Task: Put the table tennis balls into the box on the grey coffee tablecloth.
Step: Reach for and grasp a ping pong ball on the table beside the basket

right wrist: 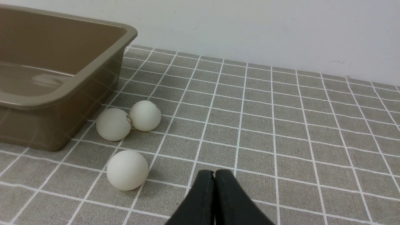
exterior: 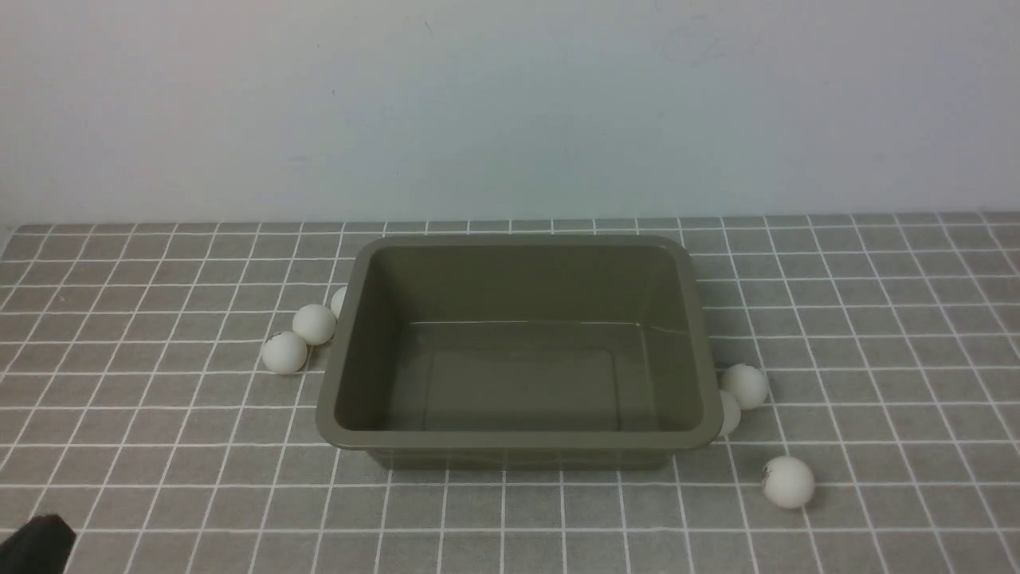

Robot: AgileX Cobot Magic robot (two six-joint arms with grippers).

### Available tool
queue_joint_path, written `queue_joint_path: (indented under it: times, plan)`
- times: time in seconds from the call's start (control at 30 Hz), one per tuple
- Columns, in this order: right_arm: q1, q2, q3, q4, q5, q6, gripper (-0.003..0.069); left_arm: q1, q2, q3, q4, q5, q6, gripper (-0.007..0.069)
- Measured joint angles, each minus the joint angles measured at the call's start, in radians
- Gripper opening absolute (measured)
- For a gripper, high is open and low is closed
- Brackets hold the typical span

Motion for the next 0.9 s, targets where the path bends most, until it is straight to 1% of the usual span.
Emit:
queue_joint_path:
  times: [0.07, 0.1, 0.13, 0.17, 0.2, 0.23, 0.27, 0.3, 0.33, 0.37, 0.43, 0.5, 0.57, 0.6, 0.67, 0.7, 0.73, 0.77, 0.8, 0.83, 0.9]
  plan:
    - [0.000, 0.000, 0.000, 0.001, -0.001, 0.000, -0.0010, 0.000, 0.000, 0.000, -0.100, -0.065, -0.032, -0.0005]
    - [0.000, 0.000, 0.000, 0.001, -0.001, 0.000, -0.0010, 0.000, 0.000, 0.000, -0.120, -0.071, -0.035, -0.0005]
    - [0.000, 0.000, 0.003, 0.032, -0.028, 0.015, -0.0010, 0.000, 0.000, 0.000, -0.200, -0.125, -0.043, -0.0005]
    - [0.001, 0.000, 0.008, 0.080, -0.062, 0.039, -0.0010, 0.000, 0.000, 0.000, -0.252, -0.166, -0.051, -0.0005]
    - [0.002, 0.000, 0.011, 0.135, -0.087, 0.060, -0.0010, 0.000, 0.000, 0.000, -0.284, -0.193, -0.058, -0.0005]
    - [0.003, 0.000, 0.012, 0.236, -0.158, 0.120, -0.0010, 0.000, 0.000, 0.000, -0.341, -0.258, -0.067, -0.0005]
    - [0.005, 0.000, 0.012, 0.309, -0.193, 0.147, -0.0010, 0.000, 0.000, 0.000, -0.364, -0.294, -0.070, -0.0005]
    - [0.005, 0.000, 0.012, 0.419, -0.262, 0.198, -0.0010, 0.000, 0.000, -0.002, -0.396, -0.371, -0.074, -0.0005]
    - [0.005, 0.000, 0.012, 0.507, -0.314, 0.232, -0.0010, 0.000, 0.000, -0.011, -0.401, -0.401, -0.076, -0.0005]
    - [0.005, 0.000, 0.012, 0.557, -0.352, 0.252, -0.0010, 0.000, 0.000, -0.028, -0.398, -0.407, -0.076, -0.0005]
    - [0.005, 0.000, 0.012, 0.695, -0.424, 0.275, -0.0010, 0.000, 0.001, -0.094, -0.363, -0.378, -0.066, -0.0005]
    - [0.005, 0.000, 0.012, 0.800, -0.487, 0.276, -0.0010, 0.000, 0.043, -0.218, -0.296, -0.253, -0.036, -0.0005]
    - [0.005, 0.000, 0.012, 0.848, -0.520, 0.271, -0.0010, 0.000, 0.124, -0.347, -0.236, -0.099, -0.007, -0.0005]
    - [0.005, 0.000, 0.012, 0.865, -0.536, 0.269, -0.0010, 0.000, 0.173, -0.386, -0.219, -0.037, 0.004, -0.0005]
    - [0.005, 0.000, 0.012, 0.879, -0.563, 0.263, -0.0010, 0.000, 0.292, -0.506, -0.167, 0.165, 0.028, -0.0005]
    - [0.005, 0.000, 0.009, 0.877, -0.555, 0.253, -0.0010, 0.000, 0.377, -0.558, -0.144, 0.259, 0.040, -0.0005]
    - [0.005, 0.000, 0.003, 0.870, -0.541, 0.246, -0.0008, 0.000, 0.411, -0.596, -0.126, 0.328, 0.048, -0.0005]
    - [0.005, 0.000, -0.044, 0.826, -0.437, 0.216, -0.0008, 0.000, 0.554, -0.685, -0.082, 0.496, 0.075, -0.0005]
    - [0.005, 0.000, -0.044, 0.818, -0.420, 0.212, -0.0008, 0.000, 0.571, -0.685, -0.082, 0.514, 0.075, -0.0005]
    - [0.005, 0.004, -0.092, 0.771, -0.331, 0.189, -0.0007, 0.000, 0.674, -0.751, -0.043, 0.612, 0.102, -0.0005]
    - [0.005, 0.079, -0.238, 0.660, -0.120, 0.155, -0.0007, 0.000, 0.883, -0.842, 0.012, 0.737, 0.154, -0.0005]
